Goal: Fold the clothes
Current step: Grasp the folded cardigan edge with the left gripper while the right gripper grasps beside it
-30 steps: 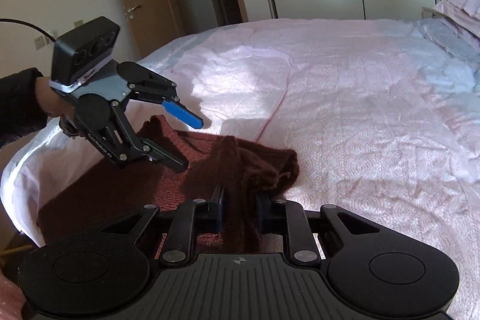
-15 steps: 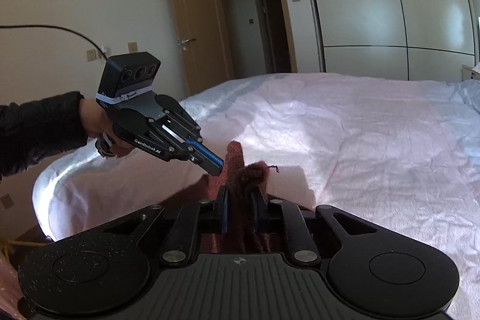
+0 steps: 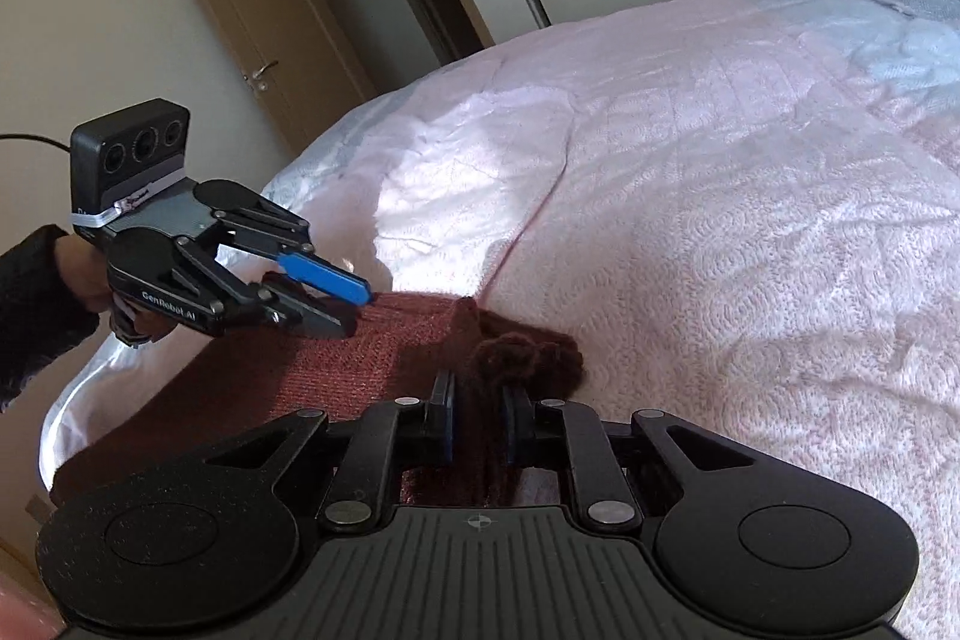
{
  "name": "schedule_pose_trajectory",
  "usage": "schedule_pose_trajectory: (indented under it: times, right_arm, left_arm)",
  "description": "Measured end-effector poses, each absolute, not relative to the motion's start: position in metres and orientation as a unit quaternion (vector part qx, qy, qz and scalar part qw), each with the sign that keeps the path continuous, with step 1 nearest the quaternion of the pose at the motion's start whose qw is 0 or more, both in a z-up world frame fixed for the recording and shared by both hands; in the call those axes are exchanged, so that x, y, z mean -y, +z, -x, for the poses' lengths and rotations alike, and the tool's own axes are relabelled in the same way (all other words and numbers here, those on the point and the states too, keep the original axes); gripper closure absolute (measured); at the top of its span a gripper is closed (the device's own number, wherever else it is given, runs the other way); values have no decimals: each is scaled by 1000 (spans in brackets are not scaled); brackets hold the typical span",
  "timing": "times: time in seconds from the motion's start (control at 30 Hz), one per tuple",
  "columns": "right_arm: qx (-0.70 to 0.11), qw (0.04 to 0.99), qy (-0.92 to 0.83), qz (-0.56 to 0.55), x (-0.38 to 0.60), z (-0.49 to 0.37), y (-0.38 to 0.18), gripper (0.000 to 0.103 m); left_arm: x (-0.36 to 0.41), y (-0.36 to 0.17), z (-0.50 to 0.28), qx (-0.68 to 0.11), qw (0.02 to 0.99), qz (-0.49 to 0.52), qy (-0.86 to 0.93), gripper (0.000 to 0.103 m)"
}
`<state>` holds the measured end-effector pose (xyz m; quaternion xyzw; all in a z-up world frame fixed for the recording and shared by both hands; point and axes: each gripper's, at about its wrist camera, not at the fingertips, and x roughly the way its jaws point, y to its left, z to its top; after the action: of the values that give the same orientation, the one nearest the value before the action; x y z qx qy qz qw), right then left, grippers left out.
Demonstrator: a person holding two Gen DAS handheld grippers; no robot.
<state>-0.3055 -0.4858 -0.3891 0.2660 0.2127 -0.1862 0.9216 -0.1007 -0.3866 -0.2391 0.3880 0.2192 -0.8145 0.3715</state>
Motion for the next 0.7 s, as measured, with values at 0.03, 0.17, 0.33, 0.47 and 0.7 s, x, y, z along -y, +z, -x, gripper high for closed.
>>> schedule_pose_trajectory:
  times: [0.03, 0.17, 0.33, 0.47, 0.7]
  right_arm:
    - [-210, 927, -181, -252, 482, 304, -384, 90]
    - [-164, 962, -106, -192, 469, 296, -364, 90]
    - [-213, 940, -153, -220, 499, 285, -386, 89]
    - [-228, 921, -173, -265, 516, 291, -399, 89]
    - [-239, 915, -193, -263, 508, 297, -386, 64]
  left_arm:
    - [385, -240, 101, -217, 371, -390, -814, 80]
    - [362, -230, 87, -200, 401, -372, -813, 91]
    - [357, -236, 70, -222, 434, -358, -796, 90]
    - [356, -225, 78, -213, 444, -341, -801, 90]
    - [362, -228, 143, -199, 391, -396, -807, 87]
